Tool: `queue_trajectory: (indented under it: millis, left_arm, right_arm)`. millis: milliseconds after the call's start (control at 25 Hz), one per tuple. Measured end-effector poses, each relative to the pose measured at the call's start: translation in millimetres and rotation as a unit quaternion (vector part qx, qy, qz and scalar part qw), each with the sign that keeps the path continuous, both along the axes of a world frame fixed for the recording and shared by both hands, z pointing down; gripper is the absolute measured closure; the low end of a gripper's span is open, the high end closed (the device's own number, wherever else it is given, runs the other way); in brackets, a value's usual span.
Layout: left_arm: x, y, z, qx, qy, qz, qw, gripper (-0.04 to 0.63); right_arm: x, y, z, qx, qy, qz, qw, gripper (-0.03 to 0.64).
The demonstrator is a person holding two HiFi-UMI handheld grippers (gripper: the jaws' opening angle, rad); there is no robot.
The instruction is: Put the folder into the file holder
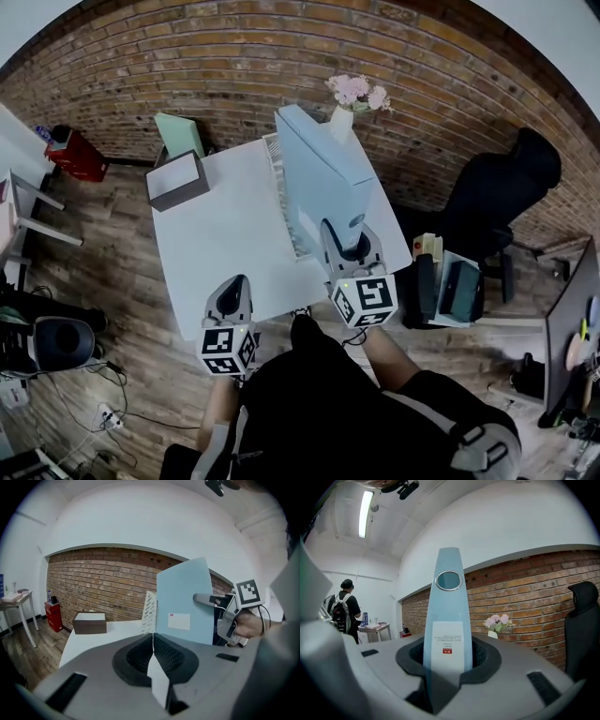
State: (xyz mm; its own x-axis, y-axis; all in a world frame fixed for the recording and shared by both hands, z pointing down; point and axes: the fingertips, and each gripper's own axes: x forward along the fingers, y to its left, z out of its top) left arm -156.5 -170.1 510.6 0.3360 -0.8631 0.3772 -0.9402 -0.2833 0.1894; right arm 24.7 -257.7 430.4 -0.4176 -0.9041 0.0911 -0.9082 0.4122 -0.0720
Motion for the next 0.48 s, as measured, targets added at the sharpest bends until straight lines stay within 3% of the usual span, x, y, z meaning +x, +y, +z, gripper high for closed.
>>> queue_trajectory:
  millis: [480]
  left_arm:
    - [9.5,-36.1,13.9,-0.023,-0.008,-0.013,0.9996,0.572]
  right_arm:
    - [-10.8,-34.8,25.9,-0.023,0.003,-0.02,1.0,0.459]
